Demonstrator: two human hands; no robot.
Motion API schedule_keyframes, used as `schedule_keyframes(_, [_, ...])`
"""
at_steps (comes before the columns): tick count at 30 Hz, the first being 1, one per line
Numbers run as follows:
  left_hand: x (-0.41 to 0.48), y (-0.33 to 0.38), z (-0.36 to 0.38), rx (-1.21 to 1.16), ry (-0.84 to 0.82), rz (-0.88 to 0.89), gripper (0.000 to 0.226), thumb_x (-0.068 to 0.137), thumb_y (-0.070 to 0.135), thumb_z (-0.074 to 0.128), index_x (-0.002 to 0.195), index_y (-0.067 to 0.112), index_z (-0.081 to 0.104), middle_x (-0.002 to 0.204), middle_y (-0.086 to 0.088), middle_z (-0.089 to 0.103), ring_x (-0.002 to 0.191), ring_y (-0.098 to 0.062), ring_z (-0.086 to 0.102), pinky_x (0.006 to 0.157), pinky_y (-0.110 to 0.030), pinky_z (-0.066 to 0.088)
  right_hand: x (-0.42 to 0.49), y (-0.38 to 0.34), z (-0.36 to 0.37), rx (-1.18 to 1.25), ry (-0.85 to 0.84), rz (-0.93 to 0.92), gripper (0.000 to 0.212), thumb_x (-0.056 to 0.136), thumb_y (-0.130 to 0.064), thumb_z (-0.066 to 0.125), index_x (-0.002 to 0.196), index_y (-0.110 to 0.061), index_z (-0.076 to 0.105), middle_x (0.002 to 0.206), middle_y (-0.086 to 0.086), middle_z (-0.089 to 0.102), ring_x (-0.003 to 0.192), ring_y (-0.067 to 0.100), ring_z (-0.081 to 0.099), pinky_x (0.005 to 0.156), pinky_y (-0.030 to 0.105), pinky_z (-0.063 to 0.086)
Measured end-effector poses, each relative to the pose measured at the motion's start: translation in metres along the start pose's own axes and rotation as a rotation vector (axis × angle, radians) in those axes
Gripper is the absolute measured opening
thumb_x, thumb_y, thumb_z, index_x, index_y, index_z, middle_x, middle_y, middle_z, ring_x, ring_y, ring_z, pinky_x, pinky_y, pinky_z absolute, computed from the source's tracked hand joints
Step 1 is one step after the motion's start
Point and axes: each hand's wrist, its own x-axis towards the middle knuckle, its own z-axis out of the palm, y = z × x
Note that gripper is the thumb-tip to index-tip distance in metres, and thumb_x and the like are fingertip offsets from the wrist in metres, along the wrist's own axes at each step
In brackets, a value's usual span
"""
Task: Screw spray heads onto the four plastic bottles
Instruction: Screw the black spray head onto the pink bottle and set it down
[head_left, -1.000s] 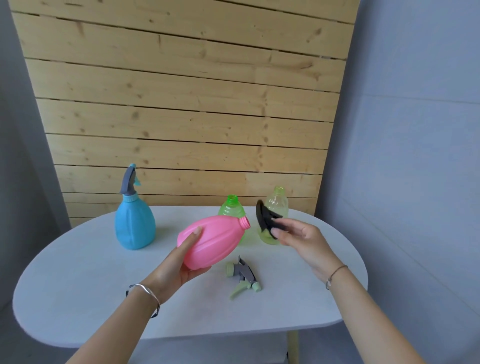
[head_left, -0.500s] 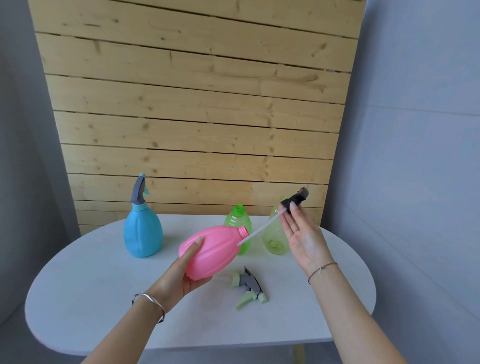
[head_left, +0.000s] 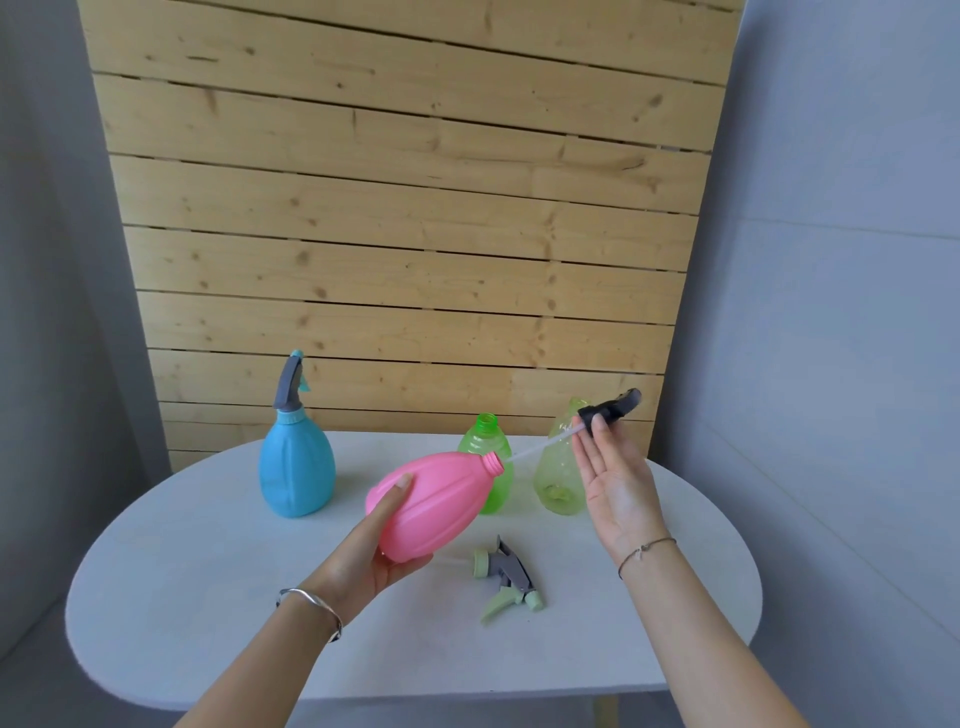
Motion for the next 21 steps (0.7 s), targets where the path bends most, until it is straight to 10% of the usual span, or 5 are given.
schedule_keyframes(21, [-0.011, 0.004, 0.011, -0.064, -0.153, -0.057, 0.067, 0.059, 0.056, 0.074, 0.116, 0.028, 0.055, 0.113, -0.016, 0.064, 0.092, -0.037, 0.069, 0.071, -0.043, 0.061, -0.023, 0.037, 0.022, -0.339, -0.251, 0.072, 0.039, 0.068, -0.029, 0.075, 0.101, -0.01, 0.069, 0.102, 0.002, 0.073, 0.1, 0.013, 0.064, 0.099, 0.03, 0.047])
